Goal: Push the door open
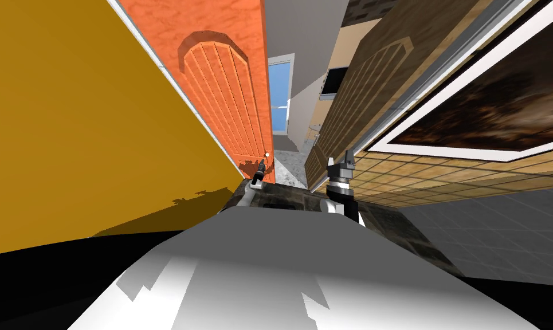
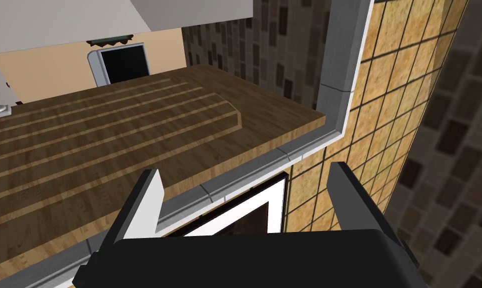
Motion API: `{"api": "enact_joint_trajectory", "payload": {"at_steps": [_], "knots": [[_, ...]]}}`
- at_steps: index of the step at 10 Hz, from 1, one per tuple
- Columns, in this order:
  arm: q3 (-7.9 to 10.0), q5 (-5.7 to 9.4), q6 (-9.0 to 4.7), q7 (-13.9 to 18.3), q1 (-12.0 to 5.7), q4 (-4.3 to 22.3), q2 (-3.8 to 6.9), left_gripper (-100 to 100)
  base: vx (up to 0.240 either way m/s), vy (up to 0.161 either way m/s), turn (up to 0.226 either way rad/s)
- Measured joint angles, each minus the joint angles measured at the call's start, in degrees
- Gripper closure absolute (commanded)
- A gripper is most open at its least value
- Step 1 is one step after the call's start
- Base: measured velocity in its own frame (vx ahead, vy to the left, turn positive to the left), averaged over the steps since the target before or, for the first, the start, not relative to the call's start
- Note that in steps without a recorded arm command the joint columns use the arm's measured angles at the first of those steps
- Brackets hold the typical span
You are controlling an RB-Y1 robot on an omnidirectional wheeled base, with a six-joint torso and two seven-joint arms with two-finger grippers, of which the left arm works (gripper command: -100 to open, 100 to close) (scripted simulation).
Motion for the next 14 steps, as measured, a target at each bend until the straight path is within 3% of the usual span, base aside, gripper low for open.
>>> {"api": "enact_joint_trajectory", "payload": {"at_steps": [3,6,10,14], "knots": [[-0.01,0.21,0.42,-0.1,-2.16,3.4,-0.48,-100,0.06,0.169,-0.143],[0.09,0.27,0.44,-0.4,-3.43,5.8,-1.05,-100,0.023,0.057,-0.044],[0.44,0.38,0.36,-0.5,-3.75,6.3,-0.18,-100,0.177,-0.008,-0.022],[0.9,0.52,0.25,-0.5,-3.82,6.5,-0.17,-100,0.195,-0.025,-0.021]]}}
